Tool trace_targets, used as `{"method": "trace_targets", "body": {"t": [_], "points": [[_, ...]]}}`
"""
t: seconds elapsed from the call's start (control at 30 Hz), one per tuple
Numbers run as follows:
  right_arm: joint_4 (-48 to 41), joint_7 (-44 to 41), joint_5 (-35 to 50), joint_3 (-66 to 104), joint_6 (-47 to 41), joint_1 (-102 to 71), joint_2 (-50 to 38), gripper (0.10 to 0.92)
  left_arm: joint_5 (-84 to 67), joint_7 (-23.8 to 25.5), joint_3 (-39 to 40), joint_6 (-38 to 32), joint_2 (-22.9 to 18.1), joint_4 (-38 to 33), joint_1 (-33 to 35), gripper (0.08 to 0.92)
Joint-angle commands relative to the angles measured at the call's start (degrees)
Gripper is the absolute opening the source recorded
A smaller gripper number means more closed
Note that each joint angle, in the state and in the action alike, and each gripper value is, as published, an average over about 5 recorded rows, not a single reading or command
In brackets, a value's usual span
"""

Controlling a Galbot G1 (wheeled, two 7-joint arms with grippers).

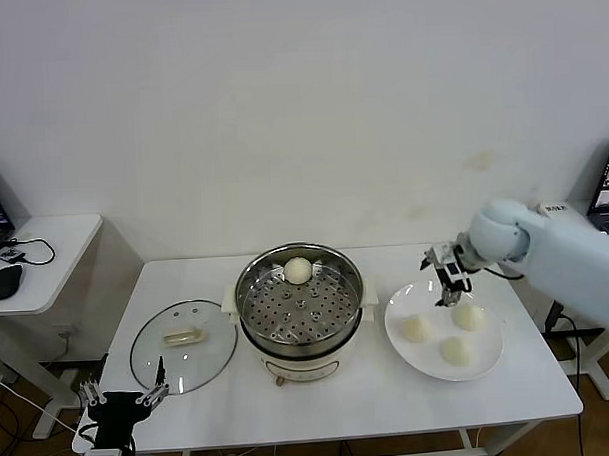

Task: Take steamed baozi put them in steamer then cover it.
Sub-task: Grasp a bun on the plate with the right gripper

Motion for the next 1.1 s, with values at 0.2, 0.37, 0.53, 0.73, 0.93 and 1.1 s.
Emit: {"method": "trace_targets", "body": {"t": [0.2, 0.37, 0.53, 0.73, 0.93, 1.1], "points": [[-5.6, -0.4, -4.6, 6.7, -0.5, -11.9, 5.0, 0.823, 0.0, 0.1, -0.6, 0.1, 0.1, 0.4, 0.2, 0.823], [-7.8, -0.6, -6.0, 7.2, -0.1, -13.3, 7.1, 0.823, 0.0, 0.0, -0.8, 0.0, -0.1, 0.6, 0.5, 0.823], [-8.8, -0.6, -6.9, 7.6, 0.0, -14.1, 7.6, 0.823, 0.0, 0.0, -0.8, 0.0, -0.2, 0.7, 0.5, 0.823], [-10.6, 0.2, -7.5, 9.1, 0.3, -15.1, 8.3, 0.807, 0.0, 0.0, -0.9, 0.0, -0.2, 0.5, 0.4, 0.823], [-12.4, 0.8, -7.7, 10.5, 0.6, -15.3, 9.6, 0.784, 0.2, 0.0, -0.8, 0.0, -0.3, 0.5, 0.4, 0.823], [-13.0, 0.6, -8.0, 10.8, 0.6, -15.1, 9.9, 0.713, 0.3, 0.0, -0.8, 0.0, -0.3, 0.5, 0.4, 0.823]]}}
